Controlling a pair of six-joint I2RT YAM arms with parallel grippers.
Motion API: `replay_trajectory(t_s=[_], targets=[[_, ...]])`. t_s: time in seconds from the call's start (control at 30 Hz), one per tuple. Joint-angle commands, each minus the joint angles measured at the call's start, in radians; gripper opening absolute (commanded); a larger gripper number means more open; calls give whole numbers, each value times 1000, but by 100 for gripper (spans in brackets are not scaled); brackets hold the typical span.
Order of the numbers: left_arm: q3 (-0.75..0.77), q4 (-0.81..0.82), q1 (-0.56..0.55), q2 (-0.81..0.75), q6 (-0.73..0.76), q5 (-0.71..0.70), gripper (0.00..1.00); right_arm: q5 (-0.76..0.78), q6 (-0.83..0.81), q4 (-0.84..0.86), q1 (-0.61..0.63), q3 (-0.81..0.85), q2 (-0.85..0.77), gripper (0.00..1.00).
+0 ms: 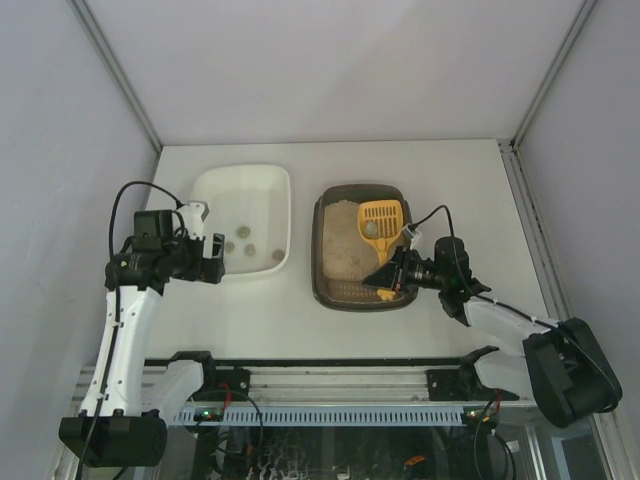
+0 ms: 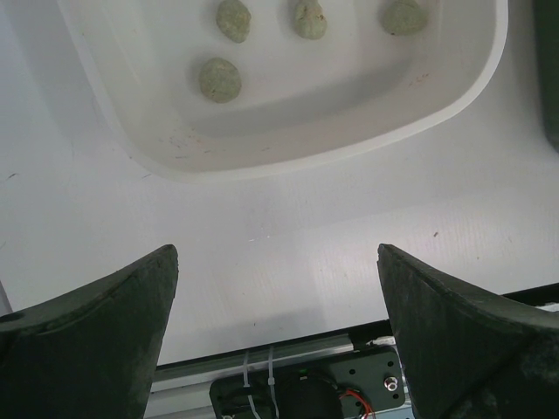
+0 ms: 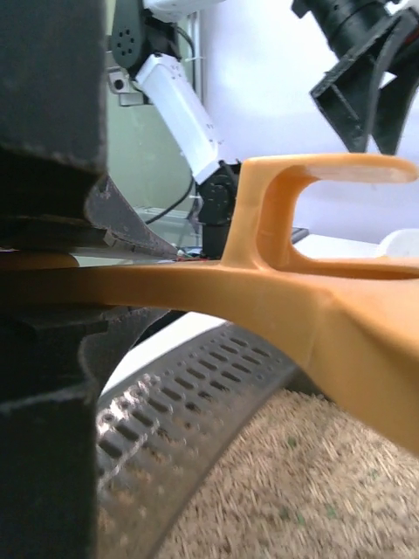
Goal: Clean the litter box
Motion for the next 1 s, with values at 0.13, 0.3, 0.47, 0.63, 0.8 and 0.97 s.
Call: replay_trajectory(t_s=[0.13, 0.3, 0.47, 0.63, 0.8, 0.97], targets=[[-18, 27, 32, -20, 24, 29, 100, 131, -130, -159, 87, 76, -86, 0], [-18, 30, 44, -20, 23, 25, 100, 207, -281, -421, 83, 274, -37, 0], [-18, 29, 56, -26, 22, 26, 100, 285, -341, -598, 87, 277, -23, 0], [-18, 27, 61, -16, 25, 32, 100, 430, -484, -879, 96, 324, -84, 0], [-18, 27, 63, 7, 25, 30, 100, 443, -531, -957, 95, 323, -163, 0], [-18, 27, 62, 8, 22, 25, 100, 188, -391, -702, 77, 221, -190, 0]])
